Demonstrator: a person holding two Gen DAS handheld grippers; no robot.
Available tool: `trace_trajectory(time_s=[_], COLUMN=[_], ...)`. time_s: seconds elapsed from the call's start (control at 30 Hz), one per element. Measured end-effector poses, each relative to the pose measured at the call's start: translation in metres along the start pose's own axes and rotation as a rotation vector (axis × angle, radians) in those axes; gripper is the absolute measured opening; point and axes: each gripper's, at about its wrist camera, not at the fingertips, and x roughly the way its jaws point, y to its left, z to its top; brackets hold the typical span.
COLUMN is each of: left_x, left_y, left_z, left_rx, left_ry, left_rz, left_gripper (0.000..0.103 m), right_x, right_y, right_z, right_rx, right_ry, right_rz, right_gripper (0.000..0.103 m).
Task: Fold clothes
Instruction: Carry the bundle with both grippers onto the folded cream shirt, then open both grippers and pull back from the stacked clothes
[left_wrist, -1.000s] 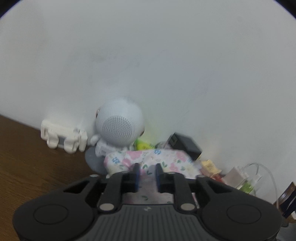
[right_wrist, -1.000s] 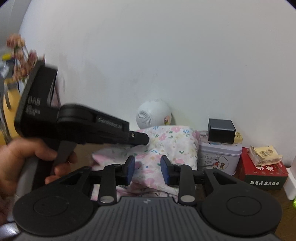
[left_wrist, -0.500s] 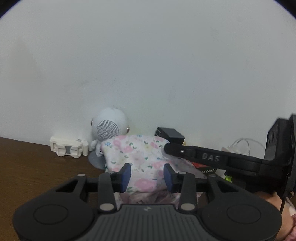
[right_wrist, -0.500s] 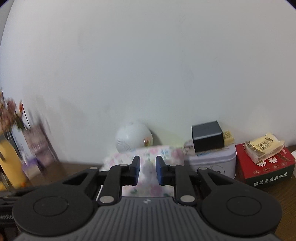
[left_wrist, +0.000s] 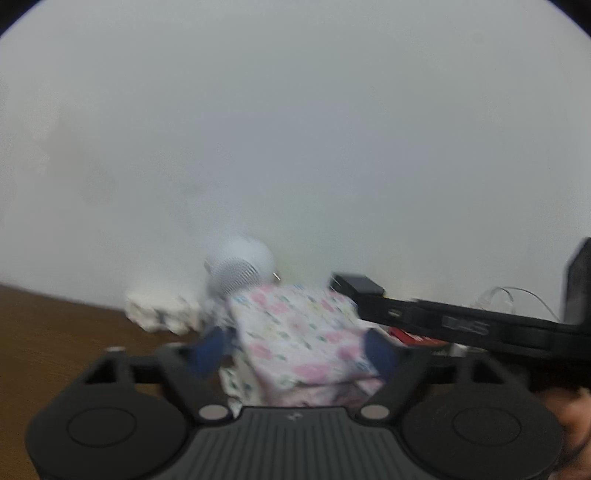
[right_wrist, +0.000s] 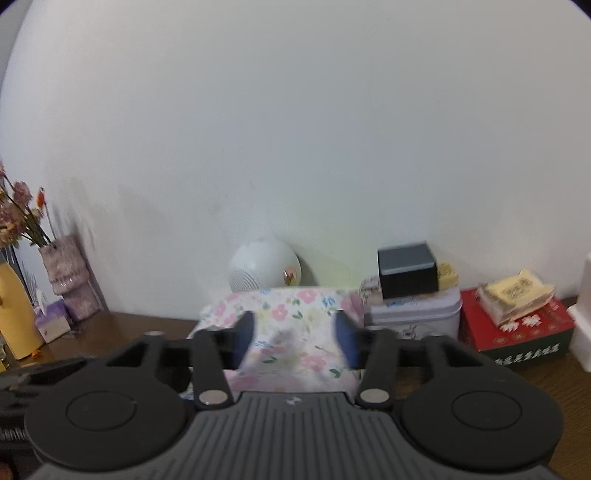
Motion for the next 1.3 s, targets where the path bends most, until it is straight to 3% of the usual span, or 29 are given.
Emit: trace_trajectory(time_s=[0.03, 0.1, 0.27, 0.57, 0.73, 0.93, 1.3], left_x=[-0.007, -0.019, -0.041, -0.077, -0.106, -0.137, -0.205], left_y=[0.000, 0.002, 0.009, 0.008, 0.004, 0.006, -0.005], left_z=[-0.002, -0.005, -0.012, -0.030, -0.044, -0.057, -0.087], left_rx=[0.010, 0.027, 0.056, 0.102, 0.108, 0.093, 0.122], left_ry=[-0.029, -0.074, -0.067, 0.010, 0.017, 0.125, 0.210], left_rz=[0.024, 0.059, 0.109, 0.150, 0.164, 0.140, 0.109], left_gripper=[0.103, 0.103, 0.103, 0.103, 0.103, 0.103, 0.103], right_x=[-0.007, -0.019, -0.039, -0.081, -0.105, -0.145, -0.205], right_y=[0.003, 0.011, 0.024, 0.044, 0.060, 0.082, 0.105], right_z=[0.000, -0.002, -0.014, -0.035, -0.054, -0.078, -0.109], right_rx=[-0.018, -0.046, -0.090, -0.031, -0.021, -0.091, -0.075], right_ry=[-0.015, -0.053, -0.081, -0.017, 0.052, 0.085, 0.177], right_rz=[0.004, -0.012, -0.036, 0.020, -0.018, -0.107, -0.071], right_gripper=[0.077, 0.103, 0.103, 0.103, 0.103, 0.103, 0.103])
